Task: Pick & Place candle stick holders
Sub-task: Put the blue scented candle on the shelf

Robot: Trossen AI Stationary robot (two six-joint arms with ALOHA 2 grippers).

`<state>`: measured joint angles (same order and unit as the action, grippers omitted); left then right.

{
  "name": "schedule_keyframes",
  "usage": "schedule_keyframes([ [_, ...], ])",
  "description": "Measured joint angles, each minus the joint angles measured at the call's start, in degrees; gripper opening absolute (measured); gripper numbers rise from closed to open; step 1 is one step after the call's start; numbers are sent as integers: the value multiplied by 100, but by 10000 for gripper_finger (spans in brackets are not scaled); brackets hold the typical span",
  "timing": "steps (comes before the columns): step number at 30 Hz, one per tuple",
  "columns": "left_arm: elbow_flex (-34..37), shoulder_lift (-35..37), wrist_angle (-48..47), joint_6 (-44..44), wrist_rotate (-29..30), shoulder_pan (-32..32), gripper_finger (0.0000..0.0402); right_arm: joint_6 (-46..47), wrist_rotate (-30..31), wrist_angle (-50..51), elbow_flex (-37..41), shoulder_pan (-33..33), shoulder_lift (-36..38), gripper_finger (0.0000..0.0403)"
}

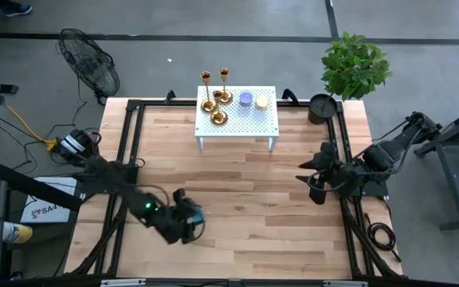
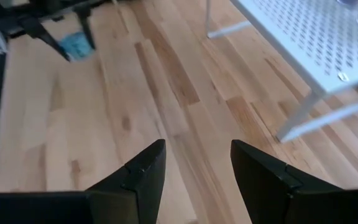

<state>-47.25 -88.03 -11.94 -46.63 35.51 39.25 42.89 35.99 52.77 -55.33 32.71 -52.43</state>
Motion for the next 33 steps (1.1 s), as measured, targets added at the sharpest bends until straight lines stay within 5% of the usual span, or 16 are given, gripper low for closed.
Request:
schedule_keyframes([
  [5,-671,0,32,958,-177,-735,238,-278,-14,-685,0,-31,-6,177],
  [10,-1318,0,28,1735,-191,-1342,239,552,-57,-1435,0,-280,-43,177],
  [21,-2889,-555,-679,3087,-181,-2266,240,1084,-929,-2567,0,-1247,-845,177],
  [33,-4584,-1991,-2063,4393,943,-2455,240,1741,-333,-3130,-95,-1460,-1988,177],
])
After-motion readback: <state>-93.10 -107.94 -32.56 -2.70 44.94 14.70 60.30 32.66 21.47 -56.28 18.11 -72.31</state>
